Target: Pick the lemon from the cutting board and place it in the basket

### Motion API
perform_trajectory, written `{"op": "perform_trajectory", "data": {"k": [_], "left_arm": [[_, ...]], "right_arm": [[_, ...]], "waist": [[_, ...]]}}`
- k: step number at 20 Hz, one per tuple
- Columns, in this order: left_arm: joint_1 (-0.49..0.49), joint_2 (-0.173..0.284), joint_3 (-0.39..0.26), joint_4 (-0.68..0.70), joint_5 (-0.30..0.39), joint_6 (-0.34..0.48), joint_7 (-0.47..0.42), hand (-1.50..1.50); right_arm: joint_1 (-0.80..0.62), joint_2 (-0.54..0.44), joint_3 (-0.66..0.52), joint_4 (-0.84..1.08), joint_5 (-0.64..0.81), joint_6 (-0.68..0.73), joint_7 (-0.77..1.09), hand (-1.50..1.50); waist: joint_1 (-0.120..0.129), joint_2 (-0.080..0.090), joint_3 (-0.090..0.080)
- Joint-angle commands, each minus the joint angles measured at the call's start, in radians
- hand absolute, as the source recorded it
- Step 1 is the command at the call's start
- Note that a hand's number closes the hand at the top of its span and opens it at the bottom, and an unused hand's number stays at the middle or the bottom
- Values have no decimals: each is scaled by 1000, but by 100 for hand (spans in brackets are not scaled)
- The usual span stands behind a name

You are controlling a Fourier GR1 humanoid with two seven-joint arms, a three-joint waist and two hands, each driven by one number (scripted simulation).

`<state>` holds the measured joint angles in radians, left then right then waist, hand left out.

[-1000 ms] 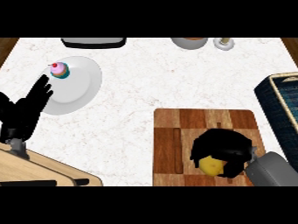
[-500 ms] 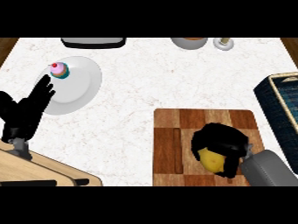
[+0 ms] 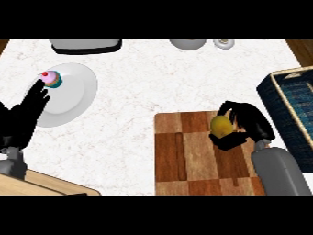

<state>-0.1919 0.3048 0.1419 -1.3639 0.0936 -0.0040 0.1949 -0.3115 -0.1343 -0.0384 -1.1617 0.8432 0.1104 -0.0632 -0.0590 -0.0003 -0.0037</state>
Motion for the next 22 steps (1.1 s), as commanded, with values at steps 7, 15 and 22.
{"op": "perform_trajectory", "data": {"k": [7,15,22], "left_arm": [[-40,-16,-44,4,-1,-30,15,0],[-79,-14,-57,9,2,-48,13,0],[-97,-28,-53,5,-6,-13,53,0]], "right_arm": [[-343,133,-200,-85,76,-559,574,150],[-671,113,-239,78,530,-678,1078,150],[-955,85,-274,258,834,-539,1380,150]], "waist": [[105,2,-4],[131,10,-6],[114,9,0]]}}
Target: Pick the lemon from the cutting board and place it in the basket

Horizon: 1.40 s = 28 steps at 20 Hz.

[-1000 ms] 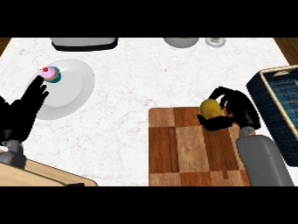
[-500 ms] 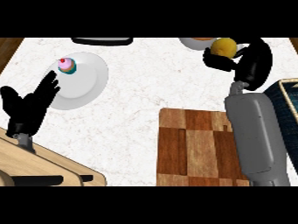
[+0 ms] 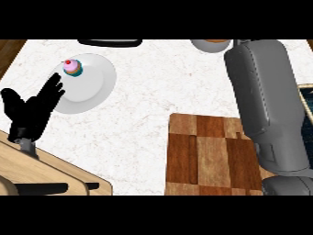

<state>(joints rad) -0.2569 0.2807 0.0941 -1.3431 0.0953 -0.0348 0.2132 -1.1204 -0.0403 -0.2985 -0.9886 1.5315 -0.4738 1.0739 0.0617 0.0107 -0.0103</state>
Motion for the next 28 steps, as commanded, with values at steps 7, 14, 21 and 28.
{"op": "perform_trajectory", "data": {"k": [7,14,21,28], "left_arm": [[-29,31,18,-5,11,-23,20,0],[-6,-1,3,-2,-12,9,9,0],[37,18,24,28,-5,-29,-60,0],[95,-7,17,-61,-4,5,11,0]], "right_arm": [[-265,-135,-112,250,255,11,249,150],[-290,-242,-188,339,355,78,283,150],[-216,-271,-254,317,371,68,256,150],[-82,-267,-271,148,332,122,136,150]], "waist": [[-8,7,8],[-22,4,9],[-48,-4,9],[-65,-17,10]]}}
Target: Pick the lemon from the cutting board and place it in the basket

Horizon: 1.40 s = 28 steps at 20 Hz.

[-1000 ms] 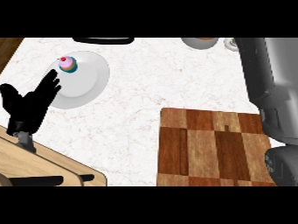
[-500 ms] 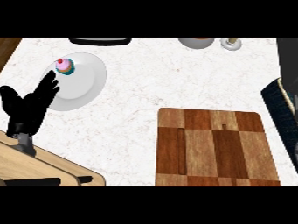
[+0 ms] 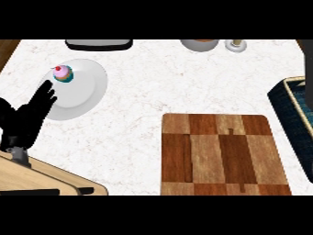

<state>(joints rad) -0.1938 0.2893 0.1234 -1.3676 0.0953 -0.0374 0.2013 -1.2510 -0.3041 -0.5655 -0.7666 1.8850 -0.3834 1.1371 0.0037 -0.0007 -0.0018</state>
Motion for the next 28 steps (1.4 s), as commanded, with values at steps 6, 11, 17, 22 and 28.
{"op": "perform_trajectory", "data": {"k": [6,11,17,22,28], "left_arm": [[-20,-9,6,4,-22,28,14,0],[25,18,21,-37,-2,-9,-3,0],[-8,36,27,-52,20,-42,55,0],[-54,-41,-1,35,-47,43,-7,0],[9,4,18,-35,-11,-9,14,0]], "right_arm": [[196,32,-34,-248,-88,-18,14,150],[270,-16,-103,-279,13,-127,129,-150],[338,25,-127,-294,-73,-134,34,-150],[332,25,-88,-363,-154,-138,-50,-150],[402,39,-181,-569,-125,-323,0,-150]], "waist": [[-16,-4,2],[0,1,2],[2,1,2],[-6,1,2],[-7,-4,2]]}}
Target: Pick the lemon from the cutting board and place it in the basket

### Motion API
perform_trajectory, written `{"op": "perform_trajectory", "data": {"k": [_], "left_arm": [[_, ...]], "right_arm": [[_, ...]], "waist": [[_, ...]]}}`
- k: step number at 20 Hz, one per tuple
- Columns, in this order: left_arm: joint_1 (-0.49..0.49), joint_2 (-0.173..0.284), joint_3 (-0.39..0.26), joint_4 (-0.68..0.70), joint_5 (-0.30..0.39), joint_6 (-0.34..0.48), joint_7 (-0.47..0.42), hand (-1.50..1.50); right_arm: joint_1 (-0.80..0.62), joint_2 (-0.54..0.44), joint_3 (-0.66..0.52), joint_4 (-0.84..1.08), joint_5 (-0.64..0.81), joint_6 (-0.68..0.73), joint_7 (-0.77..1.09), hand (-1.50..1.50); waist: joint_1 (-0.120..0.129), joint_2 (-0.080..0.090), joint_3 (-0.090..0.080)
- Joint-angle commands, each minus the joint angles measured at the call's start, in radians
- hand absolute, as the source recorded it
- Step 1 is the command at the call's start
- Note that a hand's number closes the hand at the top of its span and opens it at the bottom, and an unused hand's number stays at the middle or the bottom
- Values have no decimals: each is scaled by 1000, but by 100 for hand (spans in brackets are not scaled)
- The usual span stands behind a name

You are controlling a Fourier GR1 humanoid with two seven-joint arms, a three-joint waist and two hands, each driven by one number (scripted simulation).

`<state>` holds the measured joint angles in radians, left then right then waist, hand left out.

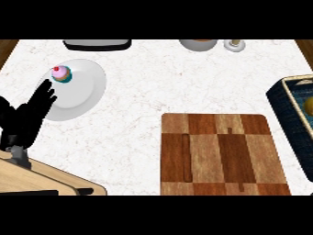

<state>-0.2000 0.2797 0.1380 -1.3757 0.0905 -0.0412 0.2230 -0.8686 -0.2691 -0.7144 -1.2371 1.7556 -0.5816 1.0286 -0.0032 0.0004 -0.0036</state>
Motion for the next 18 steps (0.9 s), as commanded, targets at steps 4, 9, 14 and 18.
{"op": "perform_trajectory", "data": {"k": [4,9,14,18], "left_arm": [[18,25,21,-4,-7,-1,-17,0],[25,13,23,-10,-7,15,3,0],[20,23,32,-4,3,-2,-10,0],[30,2,26,-4,-6,16,-19,0]], "right_arm": [[49,80,-64,-331,10,-115,115,-150],[217,235,-49,-724,-104,49,40,-150],[404,267,71,-1003,-220,299,93,-150],[620,269,117,-1240,-347,391,146,-150]], "waist": [[-19,-11,3],[-45,-21,3],[-40,-19,2],[-42,-17,4]]}}
